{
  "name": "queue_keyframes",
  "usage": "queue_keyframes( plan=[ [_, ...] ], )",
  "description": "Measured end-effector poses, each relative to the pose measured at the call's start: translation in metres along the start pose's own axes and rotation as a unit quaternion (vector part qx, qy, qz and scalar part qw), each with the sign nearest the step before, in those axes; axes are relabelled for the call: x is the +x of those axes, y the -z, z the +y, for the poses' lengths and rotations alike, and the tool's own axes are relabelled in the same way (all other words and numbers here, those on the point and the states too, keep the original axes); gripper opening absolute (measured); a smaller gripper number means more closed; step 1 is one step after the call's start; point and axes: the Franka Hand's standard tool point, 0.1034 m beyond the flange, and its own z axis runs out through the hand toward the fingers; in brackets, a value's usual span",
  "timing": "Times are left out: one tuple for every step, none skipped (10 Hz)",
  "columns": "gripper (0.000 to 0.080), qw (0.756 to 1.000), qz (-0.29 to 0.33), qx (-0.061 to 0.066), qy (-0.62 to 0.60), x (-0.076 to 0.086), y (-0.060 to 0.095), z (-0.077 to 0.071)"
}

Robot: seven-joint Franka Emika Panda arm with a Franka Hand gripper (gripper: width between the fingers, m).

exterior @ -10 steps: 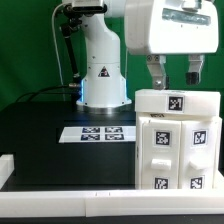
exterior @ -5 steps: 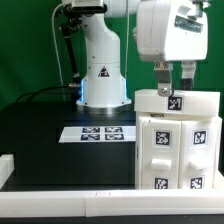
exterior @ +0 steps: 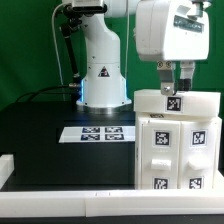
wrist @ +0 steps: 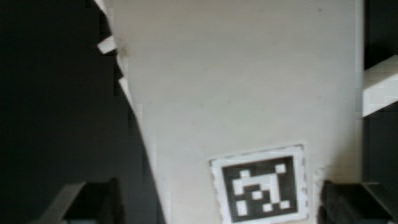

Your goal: Assemble cabinet

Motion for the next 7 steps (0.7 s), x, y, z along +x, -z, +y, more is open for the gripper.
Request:
queue_keyframes(
  plan=[
    [0.0379,1.0,0.0,0.0,0.0,0.0,0.0,0.0],
    [0.0243,1.0,0.001,-0.001,0.0,0.0,0.001,0.0],
    [0.0243,1.0,0.002,-0.001,-0.007,0.001,0.003,0.0],
    [0.0073,1.0,0.003,-0.002,-0.011,0.002,0.006,0.001],
    [0.0022,1.0,0.005,-0.003,-0.012,0.004,0.011,0.002],
    [0.0005,1.0,0.006,-0.001,-0.013,0.005,0.017,0.002],
    [0.0005,1.0,0.009,-0.003,-0.015,0.007,0.022,0.002]
  ],
)
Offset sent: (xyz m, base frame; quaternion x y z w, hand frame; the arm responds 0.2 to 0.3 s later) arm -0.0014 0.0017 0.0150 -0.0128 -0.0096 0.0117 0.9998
